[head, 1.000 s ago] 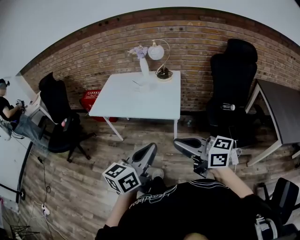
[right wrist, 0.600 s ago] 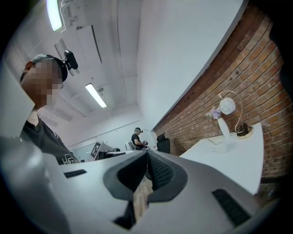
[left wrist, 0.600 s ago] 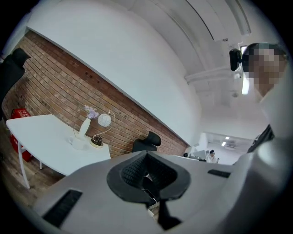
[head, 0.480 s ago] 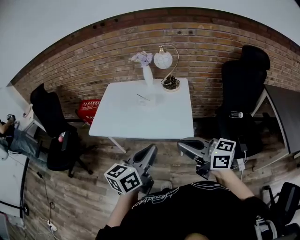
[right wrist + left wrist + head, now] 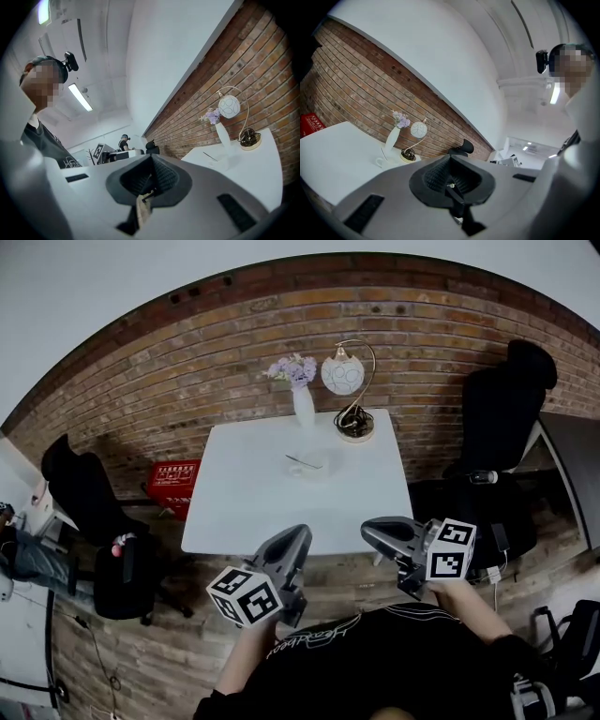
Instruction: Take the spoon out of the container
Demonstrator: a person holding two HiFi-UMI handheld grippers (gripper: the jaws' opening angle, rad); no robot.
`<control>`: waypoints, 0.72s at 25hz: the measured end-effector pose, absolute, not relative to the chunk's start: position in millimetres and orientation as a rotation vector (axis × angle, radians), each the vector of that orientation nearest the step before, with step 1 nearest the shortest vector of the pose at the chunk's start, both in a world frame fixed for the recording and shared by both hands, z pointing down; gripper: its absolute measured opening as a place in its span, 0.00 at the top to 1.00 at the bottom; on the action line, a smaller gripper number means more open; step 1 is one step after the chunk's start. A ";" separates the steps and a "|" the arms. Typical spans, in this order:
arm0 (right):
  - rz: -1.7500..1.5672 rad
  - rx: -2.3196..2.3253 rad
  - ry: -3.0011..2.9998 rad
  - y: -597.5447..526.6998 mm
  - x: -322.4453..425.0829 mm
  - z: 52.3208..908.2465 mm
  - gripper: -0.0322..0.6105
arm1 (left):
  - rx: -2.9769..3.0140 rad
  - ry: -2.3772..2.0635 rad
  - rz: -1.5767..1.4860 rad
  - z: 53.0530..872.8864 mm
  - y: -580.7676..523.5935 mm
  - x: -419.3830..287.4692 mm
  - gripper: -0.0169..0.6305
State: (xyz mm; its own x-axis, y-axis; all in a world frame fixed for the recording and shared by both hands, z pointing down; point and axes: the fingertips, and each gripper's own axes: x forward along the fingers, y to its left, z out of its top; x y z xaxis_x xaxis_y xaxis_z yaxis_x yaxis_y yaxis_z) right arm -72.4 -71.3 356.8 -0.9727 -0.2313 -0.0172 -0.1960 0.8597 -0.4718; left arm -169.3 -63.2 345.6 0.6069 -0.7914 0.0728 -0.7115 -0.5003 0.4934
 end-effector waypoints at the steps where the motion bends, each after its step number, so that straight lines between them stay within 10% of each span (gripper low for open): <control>1: -0.748 -0.355 2.956 -77.2 -75.0 360.1 0.95 | 2.352 -1.179 -0.222 348.6 -70.5 -173.2 0.97; 18: -0.867 -0.365 2.916 -201.4 -91.1 396.2 0.95 | 2.299 -1.216 -0.181 386.1 -189.4 -196.1 0.96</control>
